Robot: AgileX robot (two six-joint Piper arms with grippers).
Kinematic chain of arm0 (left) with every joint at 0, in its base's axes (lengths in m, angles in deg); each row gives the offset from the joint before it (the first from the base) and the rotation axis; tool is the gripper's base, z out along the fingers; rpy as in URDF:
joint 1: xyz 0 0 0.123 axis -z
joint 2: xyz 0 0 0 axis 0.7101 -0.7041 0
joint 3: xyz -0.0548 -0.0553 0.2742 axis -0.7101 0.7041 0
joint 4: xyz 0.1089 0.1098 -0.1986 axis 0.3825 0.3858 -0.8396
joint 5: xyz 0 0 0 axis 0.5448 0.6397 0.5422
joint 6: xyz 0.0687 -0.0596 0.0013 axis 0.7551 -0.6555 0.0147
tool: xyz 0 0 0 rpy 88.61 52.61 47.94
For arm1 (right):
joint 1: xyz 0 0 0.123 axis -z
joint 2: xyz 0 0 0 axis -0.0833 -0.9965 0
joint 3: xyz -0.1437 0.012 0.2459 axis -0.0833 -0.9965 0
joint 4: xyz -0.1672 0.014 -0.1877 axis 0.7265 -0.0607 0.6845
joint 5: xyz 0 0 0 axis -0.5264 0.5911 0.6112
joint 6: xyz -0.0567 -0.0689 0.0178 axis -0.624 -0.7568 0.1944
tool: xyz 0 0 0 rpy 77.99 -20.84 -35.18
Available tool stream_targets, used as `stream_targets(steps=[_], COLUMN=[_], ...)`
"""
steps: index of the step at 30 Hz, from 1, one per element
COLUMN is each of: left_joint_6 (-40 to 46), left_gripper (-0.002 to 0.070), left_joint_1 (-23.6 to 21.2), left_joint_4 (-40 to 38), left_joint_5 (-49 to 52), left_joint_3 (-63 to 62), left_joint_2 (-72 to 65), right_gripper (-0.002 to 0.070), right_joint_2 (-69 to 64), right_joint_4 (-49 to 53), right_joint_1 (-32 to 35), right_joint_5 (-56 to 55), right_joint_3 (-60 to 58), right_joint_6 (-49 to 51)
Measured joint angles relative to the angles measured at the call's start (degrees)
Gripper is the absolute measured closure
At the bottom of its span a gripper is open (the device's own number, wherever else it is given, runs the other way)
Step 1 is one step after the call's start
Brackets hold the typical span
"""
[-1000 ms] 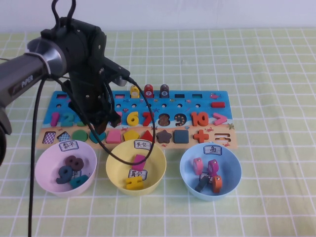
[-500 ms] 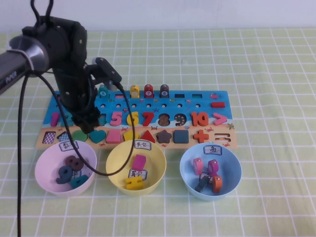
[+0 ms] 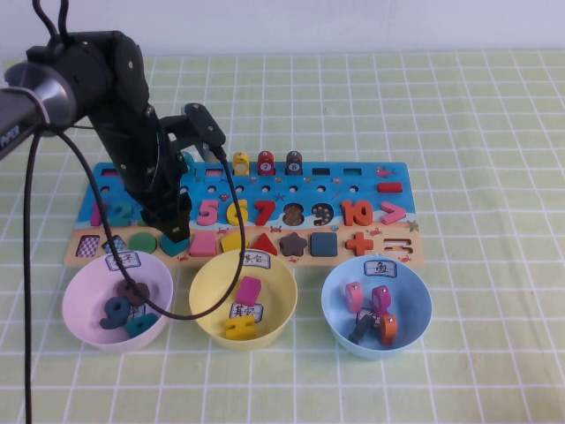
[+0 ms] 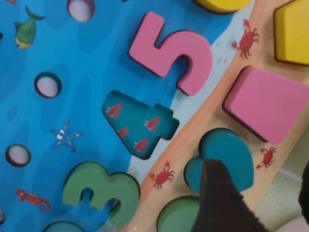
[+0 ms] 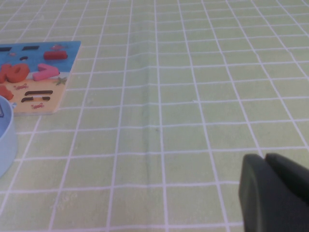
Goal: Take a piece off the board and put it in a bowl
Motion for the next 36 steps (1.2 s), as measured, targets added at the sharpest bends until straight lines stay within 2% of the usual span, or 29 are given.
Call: stream_targets(steps=[14,36], left_joint_6=[2.3,1.1], left_gripper=[0.0362,0.0362], left_joint_1=[0.0,0.0], left_joint_4=[0.0,0.5], left_joint_5=[0.0,-0.8], left_joint_3=[0.8,1.7], left_joint_2=[0.0,-0.2], right_gripper=[0.0694,0.0694], right_joint_2=[0.0,0.0], right_joint_4=[0.0,0.0], right_joint_1=[0.0,0.0], right_joint_5=[0.0,0.0], right_joint_3=[0.0,0.0], right_joint_6=[0.0,0.0])
